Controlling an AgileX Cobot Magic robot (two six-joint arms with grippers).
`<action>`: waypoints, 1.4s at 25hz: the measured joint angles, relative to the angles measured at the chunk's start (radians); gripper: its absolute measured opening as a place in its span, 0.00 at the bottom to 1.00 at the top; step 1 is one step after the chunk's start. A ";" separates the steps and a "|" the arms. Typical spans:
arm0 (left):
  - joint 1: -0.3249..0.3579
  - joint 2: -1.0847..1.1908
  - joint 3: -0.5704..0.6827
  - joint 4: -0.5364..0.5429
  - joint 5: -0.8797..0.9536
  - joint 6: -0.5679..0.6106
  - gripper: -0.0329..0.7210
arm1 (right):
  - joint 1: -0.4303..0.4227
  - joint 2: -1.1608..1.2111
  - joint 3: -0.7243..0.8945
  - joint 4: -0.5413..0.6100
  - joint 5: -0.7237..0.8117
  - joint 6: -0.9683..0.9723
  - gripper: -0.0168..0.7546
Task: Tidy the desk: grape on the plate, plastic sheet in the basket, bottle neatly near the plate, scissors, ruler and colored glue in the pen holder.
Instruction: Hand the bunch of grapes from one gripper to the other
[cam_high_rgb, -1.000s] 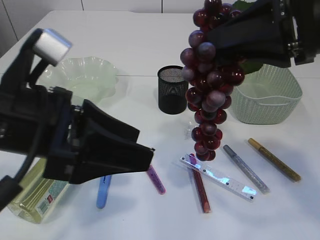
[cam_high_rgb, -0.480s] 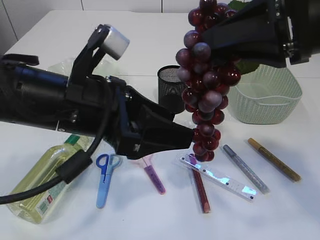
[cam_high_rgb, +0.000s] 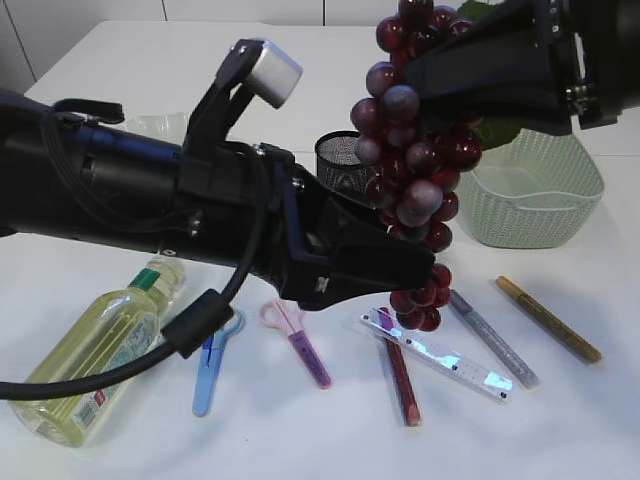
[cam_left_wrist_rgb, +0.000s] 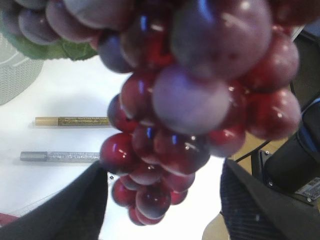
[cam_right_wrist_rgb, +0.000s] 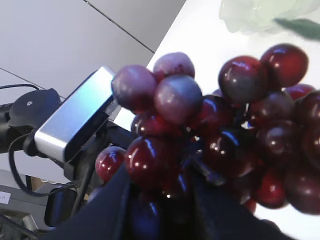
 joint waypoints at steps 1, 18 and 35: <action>0.000 0.005 0.000 -0.017 0.000 0.007 0.72 | 0.000 0.000 0.000 0.000 0.000 0.000 0.31; 0.000 0.058 -0.056 -0.131 -0.012 0.099 0.77 | 0.000 0.000 0.000 0.031 -0.002 -0.012 0.31; -0.021 0.082 -0.080 -0.131 0.056 0.099 0.63 | 0.000 0.000 -0.002 0.032 -0.005 -0.021 0.31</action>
